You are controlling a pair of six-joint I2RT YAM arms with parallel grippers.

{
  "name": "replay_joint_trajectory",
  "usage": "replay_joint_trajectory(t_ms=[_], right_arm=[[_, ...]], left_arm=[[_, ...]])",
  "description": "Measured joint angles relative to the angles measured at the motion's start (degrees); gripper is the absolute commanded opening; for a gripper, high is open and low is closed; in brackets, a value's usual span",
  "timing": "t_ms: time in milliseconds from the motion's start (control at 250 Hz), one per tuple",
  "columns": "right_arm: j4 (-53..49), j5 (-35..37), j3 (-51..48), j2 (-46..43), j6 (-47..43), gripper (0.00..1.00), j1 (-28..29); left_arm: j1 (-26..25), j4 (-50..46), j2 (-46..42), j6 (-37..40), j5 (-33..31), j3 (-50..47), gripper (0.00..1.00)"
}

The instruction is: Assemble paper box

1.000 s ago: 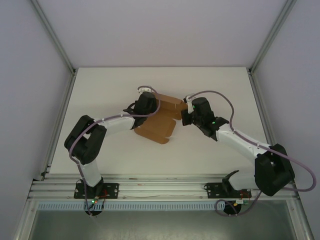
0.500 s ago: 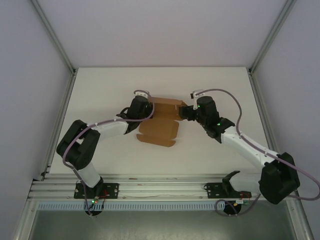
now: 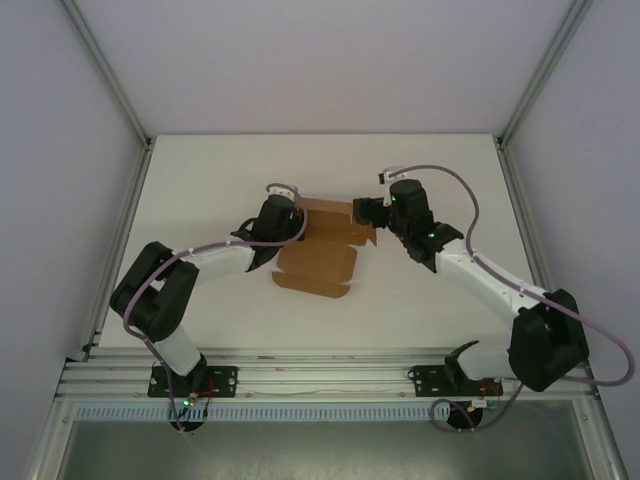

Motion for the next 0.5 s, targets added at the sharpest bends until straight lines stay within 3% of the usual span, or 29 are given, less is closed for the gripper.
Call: replay_joint_trajectory(t_ms=[248,500], right_arm=[[-1.1,0.1,-0.9,3.3,-0.7,0.83,0.1],[6.0,-3.4,-3.6,6.4,1.7,0.82,0.7]], left_arm=[[-0.2,-3.0,0.0,-0.9,0.5,0.3,0.00],[-0.3,-3.2,0.2,-2.5,2.0,3.5,0.00]])
